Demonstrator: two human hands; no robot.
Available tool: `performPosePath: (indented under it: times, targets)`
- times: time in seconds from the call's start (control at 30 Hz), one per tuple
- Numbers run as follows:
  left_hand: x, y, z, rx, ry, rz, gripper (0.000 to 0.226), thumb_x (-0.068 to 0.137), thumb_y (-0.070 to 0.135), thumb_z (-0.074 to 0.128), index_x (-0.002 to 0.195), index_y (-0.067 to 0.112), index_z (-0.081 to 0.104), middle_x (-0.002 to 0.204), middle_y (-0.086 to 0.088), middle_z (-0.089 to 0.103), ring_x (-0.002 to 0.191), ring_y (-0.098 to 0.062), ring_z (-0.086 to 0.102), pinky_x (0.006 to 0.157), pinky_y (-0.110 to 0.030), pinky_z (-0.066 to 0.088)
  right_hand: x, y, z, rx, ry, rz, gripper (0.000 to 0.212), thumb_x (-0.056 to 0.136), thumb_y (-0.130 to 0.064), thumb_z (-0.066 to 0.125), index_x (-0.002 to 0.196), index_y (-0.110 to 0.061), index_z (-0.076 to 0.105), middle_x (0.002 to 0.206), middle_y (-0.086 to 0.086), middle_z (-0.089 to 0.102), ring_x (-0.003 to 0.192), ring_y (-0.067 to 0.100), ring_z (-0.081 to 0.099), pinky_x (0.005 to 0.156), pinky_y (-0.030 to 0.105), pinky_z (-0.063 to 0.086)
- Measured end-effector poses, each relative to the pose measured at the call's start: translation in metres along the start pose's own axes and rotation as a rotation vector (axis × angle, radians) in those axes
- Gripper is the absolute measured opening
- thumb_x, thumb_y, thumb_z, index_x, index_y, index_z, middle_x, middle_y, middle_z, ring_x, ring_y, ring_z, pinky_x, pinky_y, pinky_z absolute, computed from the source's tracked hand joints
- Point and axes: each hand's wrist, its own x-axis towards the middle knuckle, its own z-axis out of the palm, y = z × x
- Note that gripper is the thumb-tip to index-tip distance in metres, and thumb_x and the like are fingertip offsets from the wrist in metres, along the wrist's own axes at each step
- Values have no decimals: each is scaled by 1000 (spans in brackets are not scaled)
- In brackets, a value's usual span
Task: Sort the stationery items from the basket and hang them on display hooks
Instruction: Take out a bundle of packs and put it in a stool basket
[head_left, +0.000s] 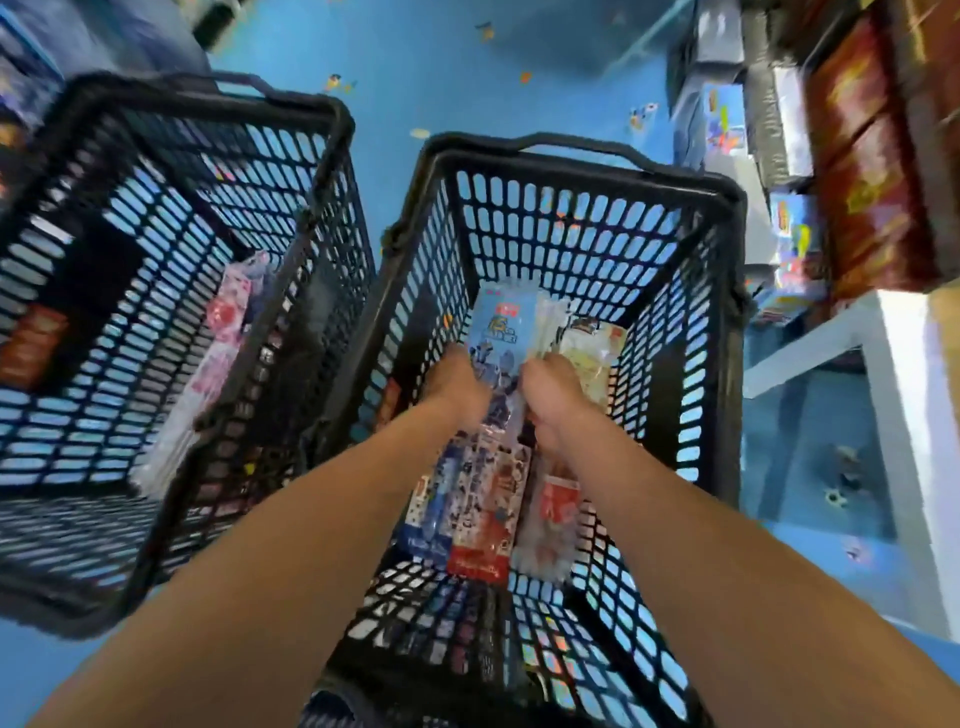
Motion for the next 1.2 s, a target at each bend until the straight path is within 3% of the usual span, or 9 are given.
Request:
performPosePath:
  times: [0.1,0.17,0.23,0.37,0.5,0.63,0.83,1.0,1.2]
  targets:
    - [21,-16,19,32,27,-64,37,102,19,58,134,5,46,130,-23,59,119,-40,58,83,-37,42,26,10,14,-27,-33,41,40,97,-12,44,135,-2,51,122,22,64,104,40,64,86,50,55]
    - [33,-24,29,67,38,-72,39,103,24,56,135,5,44,128,-24,60,118,-40,59,79,-35,39,34,15,18,-42,-39,51,39,100,-12,45,138,-4,49,105,16,62,80,31,59,63,35,46]
    - [42,-25,37,68,40,-74,37,104,26,55,133,6,43,125,-22,61,112,-39,60,77,-35,37,41,21,19,-19,-27,66,32,100,-10,49,131,-6,54,88,8,58,66,22,52,54,32,40]
    - [50,-21,46,48,59,-51,27,107,26,50,127,9,50,125,-22,63,98,-33,59,77,-35,41,52,33,18,-20,24,59,28,101,-13,54,128,-4,59,110,16,67,96,34,65,80,47,59]
    - [41,-22,48,16,62,-28,29,102,23,56,127,10,49,117,-18,64,97,-34,60,78,-37,46,51,37,15,-102,17,43,28,97,-7,56,125,-5,57,113,17,66,93,33,63,60,36,50]
    - [25,-25,38,0,22,7,36,100,27,64,129,11,49,116,-14,65,92,-28,56,74,-33,42,36,33,11,-245,3,-15,31,94,-4,59,124,-7,56,112,18,66,99,38,67,75,44,55]
    - [-14,-23,9,107,6,29,34,104,31,58,127,9,45,123,-16,61,112,-35,61,79,-36,45,-7,24,-7,-439,-24,-188,42,89,-14,69,129,-11,59,114,7,71,101,29,67,88,42,58]
    - [-59,-16,-21,125,-18,168,41,102,22,60,136,6,43,130,-17,62,116,-36,61,88,-34,47,-64,20,-22,-475,63,-369,45,84,-29,80,125,-26,62,94,-14,60,89,13,59,70,23,43]
    - [-127,-18,-67,141,-49,313,49,101,24,64,138,4,40,128,-19,61,115,-37,61,88,-38,52,-145,16,-13,-464,134,-471,44,83,-28,82,121,-33,60,104,-15,68,93,14,68,80,35,56]
